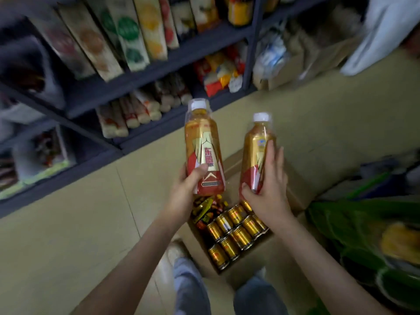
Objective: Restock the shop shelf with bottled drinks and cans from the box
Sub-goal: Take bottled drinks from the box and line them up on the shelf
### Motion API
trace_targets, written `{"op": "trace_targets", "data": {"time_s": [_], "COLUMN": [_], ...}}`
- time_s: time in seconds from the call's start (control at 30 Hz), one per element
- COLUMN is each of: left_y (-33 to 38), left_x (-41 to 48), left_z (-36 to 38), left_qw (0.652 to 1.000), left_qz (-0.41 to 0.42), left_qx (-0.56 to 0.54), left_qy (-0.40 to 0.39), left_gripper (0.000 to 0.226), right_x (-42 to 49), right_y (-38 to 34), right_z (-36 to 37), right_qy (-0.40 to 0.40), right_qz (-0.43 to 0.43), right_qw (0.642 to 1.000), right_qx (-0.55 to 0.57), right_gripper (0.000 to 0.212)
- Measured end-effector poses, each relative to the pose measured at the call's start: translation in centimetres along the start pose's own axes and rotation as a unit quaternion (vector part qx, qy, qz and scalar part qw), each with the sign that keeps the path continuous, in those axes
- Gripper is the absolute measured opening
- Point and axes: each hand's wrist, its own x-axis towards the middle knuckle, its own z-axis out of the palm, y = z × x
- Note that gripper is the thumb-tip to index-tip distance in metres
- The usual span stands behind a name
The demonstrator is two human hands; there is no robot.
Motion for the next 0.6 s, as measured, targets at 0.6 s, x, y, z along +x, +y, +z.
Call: {"op": "trace_targets", "data": {"time_s": [0.6], "left_y": [20.6], "left_x": [-35.9], "left_z": [14.6], "left_qw": [0.893], "left_qz": [0.236], "left_qx": [0.055], "left_qy": [-0.378], "left_gripper": [0.065], "right_x": [-34.7], "right_y": [-24.4], "right_z": [-25.2], "right_qy": [0.381], "right_qz": [-0.266], "right_qw": [0.883], "right_qx": [-0.070], "right_gripper": [0.106]}}
